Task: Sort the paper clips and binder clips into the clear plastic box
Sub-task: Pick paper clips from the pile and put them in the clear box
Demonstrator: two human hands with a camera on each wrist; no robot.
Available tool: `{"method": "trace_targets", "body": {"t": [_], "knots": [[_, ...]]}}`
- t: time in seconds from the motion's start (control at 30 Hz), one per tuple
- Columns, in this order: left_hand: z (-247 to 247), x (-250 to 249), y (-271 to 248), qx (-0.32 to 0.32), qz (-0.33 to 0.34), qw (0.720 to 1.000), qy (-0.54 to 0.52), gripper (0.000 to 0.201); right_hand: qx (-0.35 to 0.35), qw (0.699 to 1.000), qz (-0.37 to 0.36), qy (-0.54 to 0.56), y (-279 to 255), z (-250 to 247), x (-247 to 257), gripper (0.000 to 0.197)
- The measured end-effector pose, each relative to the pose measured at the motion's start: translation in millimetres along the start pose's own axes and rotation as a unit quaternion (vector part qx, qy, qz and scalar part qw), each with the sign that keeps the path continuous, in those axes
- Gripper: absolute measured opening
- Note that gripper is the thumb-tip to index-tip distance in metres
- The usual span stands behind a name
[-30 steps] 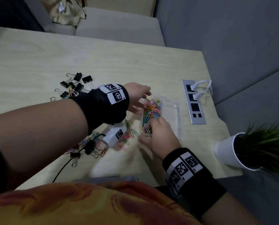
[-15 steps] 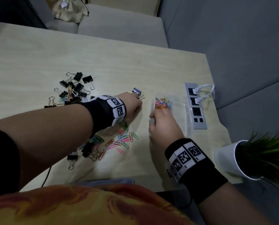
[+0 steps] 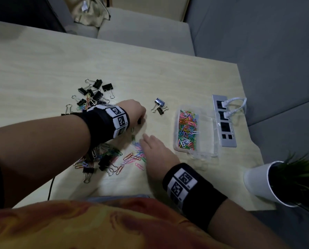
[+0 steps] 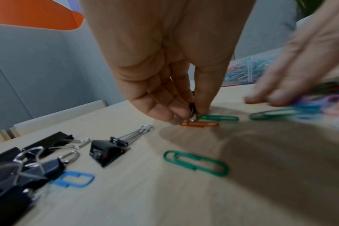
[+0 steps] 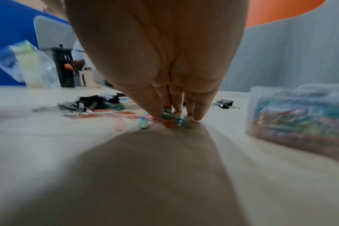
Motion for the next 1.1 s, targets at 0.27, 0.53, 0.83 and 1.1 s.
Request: {"method": "trace_targets", "body": {"t": [0.27, 0.53, 0.83, 1.1], "knots": [[8.3, 4.2, -34.2, -0.04, -0.005, 0.996, -0.079, 0.032, -0.059, 0.99, 0.102, 0.081, -7.7, 7.3, 1.6, 0.108], [37.8, 16.6, -75.8, 0.041, -0.147, 0.877, -0.456, 0.017, -0.099, 0.995, -0.019, 0.023, 12.0, 22.3, 17.5, 0.027], [46.4, 14.8, -87.5, 0.132, -0.193, 0.636, -0.736, 0.056, -0.153, 0.972, 0.027, 0.177, 26.9, -21.3, 39.2, 0.017], [40.2, 33.7, -88.5, 0.144, -0.215, 0.63, -0.732, 0.035, -0.154, 0.949, 0.049, 0.27, 13.8, -41.5, 48.9, 0.044]]}}
Point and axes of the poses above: each hand's wrist, its own y-axis towards the middle knuckle, its own z-axis out of the palm, x = y × z, the point moved 1 cm from there along y, towards the middle knuckle
